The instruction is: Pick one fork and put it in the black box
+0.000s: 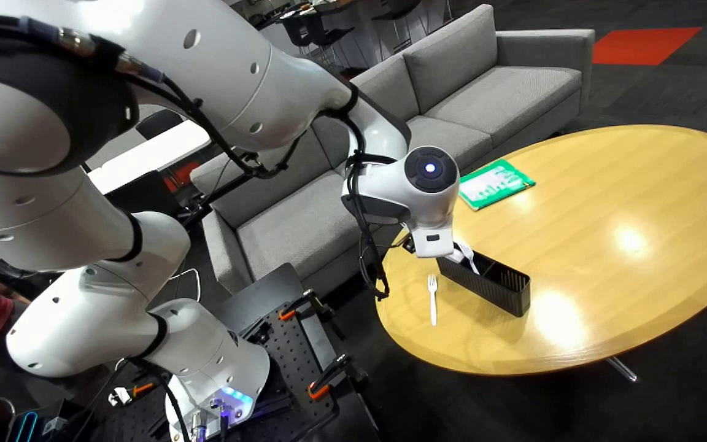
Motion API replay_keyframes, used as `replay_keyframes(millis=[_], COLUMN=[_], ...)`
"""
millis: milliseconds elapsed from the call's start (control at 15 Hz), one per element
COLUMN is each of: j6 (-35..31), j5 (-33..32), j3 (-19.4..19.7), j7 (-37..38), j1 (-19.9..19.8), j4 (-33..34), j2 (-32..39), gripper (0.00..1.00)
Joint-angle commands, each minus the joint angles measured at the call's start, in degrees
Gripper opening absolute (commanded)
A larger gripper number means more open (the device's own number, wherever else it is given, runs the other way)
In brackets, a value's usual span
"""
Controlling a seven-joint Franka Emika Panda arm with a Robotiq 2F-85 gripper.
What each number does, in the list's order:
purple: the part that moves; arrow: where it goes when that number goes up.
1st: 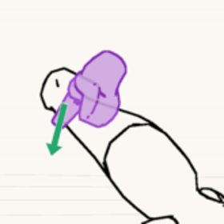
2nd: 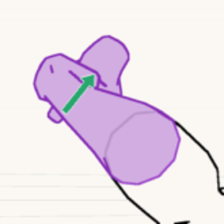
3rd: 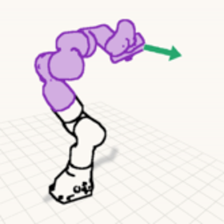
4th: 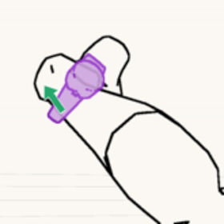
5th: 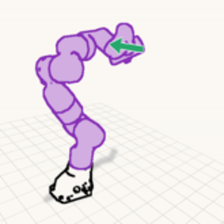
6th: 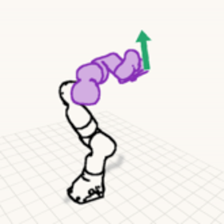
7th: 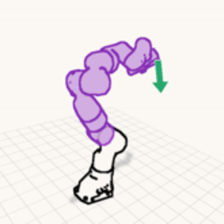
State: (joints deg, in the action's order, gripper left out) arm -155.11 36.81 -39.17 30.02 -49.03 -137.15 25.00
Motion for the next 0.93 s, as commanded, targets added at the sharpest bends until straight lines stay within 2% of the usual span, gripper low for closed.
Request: replay_keyframes(millis=[0, 200, 467, 667, 867], j6=[13.20, 23.27, 34.55, 39.93, 41.81], j5=[13.66, 24.22, 35.52, 40.99, 44.82], j3=[7.34, 19.29, 32.61, 39.00, 42.66], j7=[-6.99, -12.88, -18.60, -20.94, -20.37], j1=[4.80, 13.42, 23.57, 28.37, 31.52], j4=[5.88, 10.12, 12.68, 13.42, 15.00], j2=[-1.36, -0.17, 1.67, 3.58, 7.24], gripper=[0.03, 0.03, 0.03, 0.03, 0.03])
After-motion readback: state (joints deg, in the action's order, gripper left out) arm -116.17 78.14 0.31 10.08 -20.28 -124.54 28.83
